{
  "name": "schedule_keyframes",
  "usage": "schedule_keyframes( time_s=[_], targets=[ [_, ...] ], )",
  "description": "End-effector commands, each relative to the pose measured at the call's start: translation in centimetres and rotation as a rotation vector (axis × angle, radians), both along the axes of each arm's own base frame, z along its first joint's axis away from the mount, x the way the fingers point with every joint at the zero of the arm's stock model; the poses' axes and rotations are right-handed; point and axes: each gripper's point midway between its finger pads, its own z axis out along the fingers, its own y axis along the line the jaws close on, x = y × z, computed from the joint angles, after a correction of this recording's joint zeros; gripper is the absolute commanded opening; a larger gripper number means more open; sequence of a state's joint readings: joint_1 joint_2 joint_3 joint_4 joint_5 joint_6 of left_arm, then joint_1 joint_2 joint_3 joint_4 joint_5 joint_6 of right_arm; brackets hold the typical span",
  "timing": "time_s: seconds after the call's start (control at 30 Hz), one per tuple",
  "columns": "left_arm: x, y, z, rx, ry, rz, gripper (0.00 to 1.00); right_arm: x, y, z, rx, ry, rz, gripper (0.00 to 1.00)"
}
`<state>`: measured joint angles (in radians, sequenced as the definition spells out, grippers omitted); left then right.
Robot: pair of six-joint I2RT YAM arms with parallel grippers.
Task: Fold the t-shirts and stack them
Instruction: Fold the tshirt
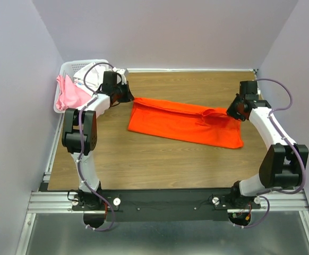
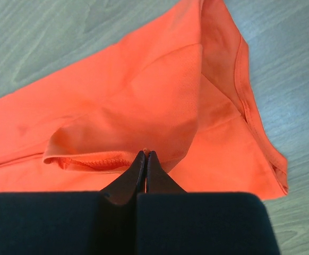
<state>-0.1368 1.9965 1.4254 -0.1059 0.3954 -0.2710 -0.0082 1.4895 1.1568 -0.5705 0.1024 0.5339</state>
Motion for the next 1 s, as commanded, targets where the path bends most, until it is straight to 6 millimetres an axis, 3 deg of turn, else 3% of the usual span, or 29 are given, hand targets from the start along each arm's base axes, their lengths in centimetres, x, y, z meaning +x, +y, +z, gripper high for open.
schedule_keyframes(
  time_s=[0.0,0.17,0.2,0.23,0.27,0.3,0.37,0.5,0.63,0.77,0.9,0.93,0.97],
  targets=[
    [-0.2,0.9,1.7,0.005,-0.049,0.035,0.0,-1.4,0.5,-0.5,0.023,0.011,-0.014,0.01],
    [-2.5,1.5,0.2,0.026,0.001,0.05,0.0,-3.8,0.6,-3.2,0.04,0.097,-0.04,0.0],
    [-3.4,1.7,-0.2,0.034,0.02,0.055,0.02,-4.2,1.3,-3.6,0.045,0.111,-0.028,0.02],
    [-3.5,1.9,-0.3,0.04,0.029,0.061,0.08,-4.6,1.5,-4.0,0.048,0.126,-0.026,0.07],
    [-4.2,2.3,-0.5,0.055,0.039,0.076,0.24,-5.4,1.7,-4.5,0.048,0.152,-0.024,0.22],
    [-4.7,2.5,-0.6,0.062,0.053,0.084,0.28,-5.7,2.2,-4.6,0.05,0.161,-0.019,0.3],
    [-5.6,3.0,-0.2,0.076,0.05,0.098,0.35,-6.3,2.4,-4.5,0.043,0.169,-0.02,0.44],
    [-6.3,3.3,0.8,0.091,0.045,0.106,0.39,-6.0,2.7,-3.3,0.032,0.143,-0.012,0.54],
    [-5.1,3.3,2.2,0.094,0.016,0.108,0.39,-4.3,2.4,-2.6,0.0,0.13,0.005,0.59],
    [-3.2,2.6,2.9,0.085,-0.009,0.099,0.39,-2.4,2.6,-3.4,-0.004,0.148,0.017,0.62],
    [-1.4,0.8,3.6,0.064,-0.035,0.068,0.39,-1.5,2.5,-5.3,-0.011,0.181,0.009,0.65],
    [-1.1,0.4,2.9,0.062,-0.023,0.058,0.39,-1.3,2.5,-5.7,-0.015,0.189,0.01,0.65],
    [-0.5,-0.2,3.7,0.051,-0.044,0.045,0.39,-1.4,2.4,-6.7,-0.018,0.216,0.008,0.65]
  ],
)
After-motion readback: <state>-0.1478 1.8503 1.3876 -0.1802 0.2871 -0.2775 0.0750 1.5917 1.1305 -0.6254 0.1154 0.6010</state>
